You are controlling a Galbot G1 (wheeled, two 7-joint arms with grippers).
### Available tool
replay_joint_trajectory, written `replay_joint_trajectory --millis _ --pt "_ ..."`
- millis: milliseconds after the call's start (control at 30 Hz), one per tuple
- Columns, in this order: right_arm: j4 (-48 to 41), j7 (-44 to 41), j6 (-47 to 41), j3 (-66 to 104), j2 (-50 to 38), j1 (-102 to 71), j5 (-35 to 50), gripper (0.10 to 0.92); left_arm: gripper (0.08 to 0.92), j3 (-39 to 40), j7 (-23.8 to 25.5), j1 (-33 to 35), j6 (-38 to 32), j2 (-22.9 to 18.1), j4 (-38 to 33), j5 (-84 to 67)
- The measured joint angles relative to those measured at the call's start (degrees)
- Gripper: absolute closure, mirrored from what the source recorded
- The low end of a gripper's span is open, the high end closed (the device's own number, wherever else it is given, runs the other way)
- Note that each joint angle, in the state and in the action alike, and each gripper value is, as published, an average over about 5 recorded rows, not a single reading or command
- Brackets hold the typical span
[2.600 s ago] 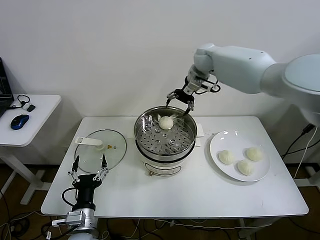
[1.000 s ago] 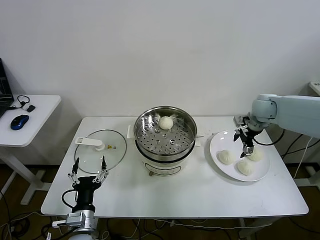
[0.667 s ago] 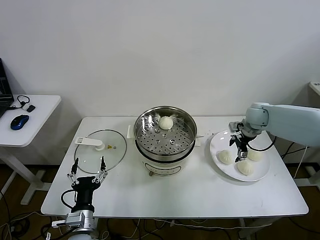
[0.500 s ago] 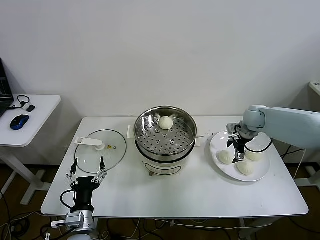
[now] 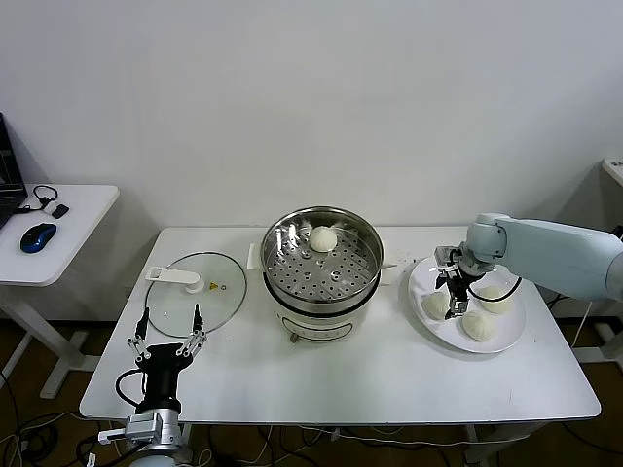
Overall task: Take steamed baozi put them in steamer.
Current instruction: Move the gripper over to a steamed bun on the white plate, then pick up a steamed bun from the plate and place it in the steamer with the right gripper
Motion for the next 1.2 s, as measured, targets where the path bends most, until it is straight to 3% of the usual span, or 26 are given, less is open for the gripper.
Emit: replay_joint_trajectory --millis 200,467,800,1200 --pt "-0.49 -0.37 0.02 0.41 0.35 -0.62 -0.49 0.228 0.177 0.02 0.00 -0.04 0.00 0.00 0.00 0.02" --pt "-0.71 -0.97 -0.02 0.50 0.60 -0.64 -0.97 0.396 0.177 0.10 -0.02 -0.04 0.00 0.00 -0.02 0.02" --pt "1.56 -1.52 -0.39 -1.57 -0.08 2.27 -0.25 0.406 0.177 0.03 -0.12 0.04 -0.01 0.00 -0.30 0.01" --pt "11.84 -2.85 -1.29 -11.08 1.60 18.17 6.56 0.406 0.177 1.34 0.07 -0.09 0.02 0.00 -0.70 -0.03"
